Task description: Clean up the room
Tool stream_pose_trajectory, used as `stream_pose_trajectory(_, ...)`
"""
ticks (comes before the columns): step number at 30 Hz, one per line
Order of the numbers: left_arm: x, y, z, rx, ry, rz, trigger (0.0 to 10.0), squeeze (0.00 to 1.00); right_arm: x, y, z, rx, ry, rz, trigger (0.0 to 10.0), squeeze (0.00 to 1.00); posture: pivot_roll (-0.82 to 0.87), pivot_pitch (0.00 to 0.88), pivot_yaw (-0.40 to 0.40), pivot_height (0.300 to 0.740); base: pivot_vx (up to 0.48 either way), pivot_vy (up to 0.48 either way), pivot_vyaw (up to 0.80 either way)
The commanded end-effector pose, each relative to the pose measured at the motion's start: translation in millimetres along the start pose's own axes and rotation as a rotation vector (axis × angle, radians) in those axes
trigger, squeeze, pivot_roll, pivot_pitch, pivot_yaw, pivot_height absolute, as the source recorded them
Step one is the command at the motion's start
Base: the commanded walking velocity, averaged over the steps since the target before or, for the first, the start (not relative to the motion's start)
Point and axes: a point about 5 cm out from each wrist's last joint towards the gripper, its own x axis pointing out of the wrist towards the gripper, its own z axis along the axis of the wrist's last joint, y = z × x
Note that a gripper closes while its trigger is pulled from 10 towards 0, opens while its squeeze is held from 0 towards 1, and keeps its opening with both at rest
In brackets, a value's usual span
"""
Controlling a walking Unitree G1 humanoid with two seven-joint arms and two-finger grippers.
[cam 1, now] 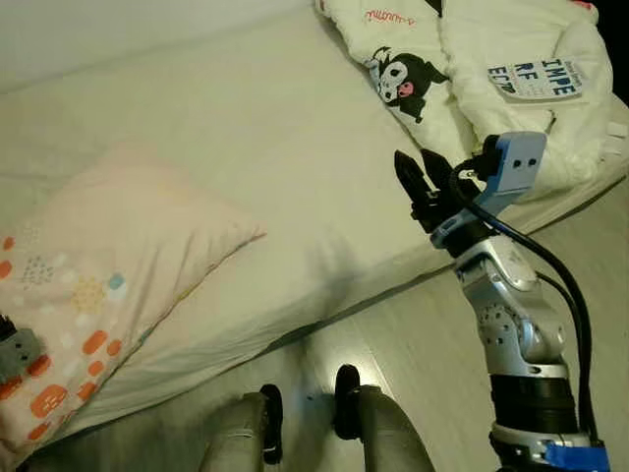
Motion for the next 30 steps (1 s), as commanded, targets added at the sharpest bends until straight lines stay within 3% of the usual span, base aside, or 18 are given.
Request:
stream_pose_trajectory(1,7.3,25.6,5,-0.046,-0.002,0.184,10.0,0.0,-2.8,-0.8,-2,0.005,0.008,0.001,10.0,0.0,-0.03,0.236,0.085,0.74,0.0,0.0,0.0)
stream_pose_trajectory(2,10.9,45.9,18,-0.077,-0.042,0.307,10.0,0.0,-2.6,-0.7,-2,0.004,0.007,0.002,10.0,0.0,-0.03,0.233,0.087,0.74,0.0,0.0,0.0)
stream_pose_trajectory(3,10.9,45.9,18,-0.077,-0.042,0.307,10.0,0.0,-2.6,-0.7,-2,0.004,0.007,0.002,10.0,0.0,-0.03,0.233,0.087,0.74,0.0,0.0,0.0)
stream_pose_trajectory(5,11.9,68.8,36,-0.08,-0.108,0.433,10.0,0.0,-1.9,-0.6,-1,0.003,0.004,0.003,10.0,0.0,-0.03,0.232,0.086,0.74,0.0,0.0,0.0)
stream_pose_trajectory(7,11.9,68.8,36,-0.08,-0.108,0.433,10.0,0.0,-1.9,-0.6,-1,0.003,0.004,0.003,10.0,0.0,-0.03,0.232,0.086,0.74,0.0,0.0,0.0)
stream_pose_trajectory(11,13.5,113.5,55,-0.361,-0.12,0.588,10.0,0.0,-1.3,-0.2,0,0.003,0.001,0.006,10.0,0.0,-0.04,0.228,0.081,0.74,0.0,0.0,0.0)
stream_pose_trajectory(14,15.2,123.8,61,-0.443,-0.115,0.581,10.0,0.0,-1.3,-0.2,0,0.003,0.001,0.007,10.0,0.0,-0.04,0.227,0.08,0.74,0.0,0.0,0.0)
stream_pose_trajectory(18,18.7,153.1,94,-0.979,-0.17,0.439,10.0,0.0,0.4,-0.3,0,0.002,0.0,0.01,10.0,0.0,-0.03,0.22,0.076,0.74,0.0,0.0,0.0)
stream_pose_trajectory(19,18.4,158.4,101,-1.06,-0.201,0.395,10.0,0.0,0.9,0.0,0,0.001,0.0,0.012,10.0,0.0,-0.03,0.217,0.076,0.74,0.0,0.0,0.0)
stream_pose_trajectory(21,19.8,160.9,108,-1.077,-0.227,0.319,10.0,0.0,1.2,0.4,0,0.002,-0.001,0.013,10.0,0.0,-0.03,0.217,0.076,0.74,0.0,0.0,0.0)
stream_pose_trajectory(22,19.8,160.9,108,-1.077,-0.227,0.319,10.0,0.0,1.2,0.4,0,0.002,-0.001,0.013,10.0,0.0,-0.03,0.217,0.076,0.74,0.0,0.0,0.0)
stream_pose_trajectory(23,20.4,166.8,117,-0.916,-0.298,0.288,10.0,0.0,1.4,0.9,0,0.002,-0.002,0.015,10.0,0.0,-0.03,0.216,0.077,0.74,0.0,0.0,0.0)
stream_pose_trajectory(25,18.8,166.2,131,-0.46,-0.485,0.173,10.0,0.0,1.4,1.4,0,0.003,-0.004,0.014,10.0,0.0,-0.03,0.214,0.079,0.74,0.0,0.0,0.0)
stream_pose_trajectory(26,18.8,166.2,131,-0.46,-0.485,0.173,10.0,0.0,1.4,1.4,0,0.003,-0.004,0.014,10.0,0.0,-0.03,0.214,0.079,0.74,0.0,0.0,0.0)
stream_pose_trajectory(27,17.8,161.7,133,-0.314,-0.531,0.118,10.0,0.0,1.2,1.3,0,0.003,-0.004,0.013,10.0,0.0,-0.03,0.214,0.079,0.74,0.0,0.0,0.0)
stream_pose_trajectory(28,17.8,161.7,133,-0.314,-0.531,0.118,10.0,0.0,1.2,1.3,0,0.003,-0.004,0.013,10.0,0.0,-0.03,0.214,0.079,0.74,0.0,0.0,0.0)
stream_pose_trajectory(29,18.1,157.1,130,-0.19,-0.553,0.034,10.0,0.0,1.1,0.8,0,0.003,-0.004,0.011,10.0,0.0,-0.02,0.215,0.08,0.74,0.0,0.0,0.0)
stream_pose_trajectory(30,18.1,157.1,130,-0.19,-0.553,0.034,10.0,0.0,1.1,0.8,0,0.003,-0.004,0.011,10.0,0.0,-0.02,0.215,0.08,0.74,0.0,0.0,0.0)
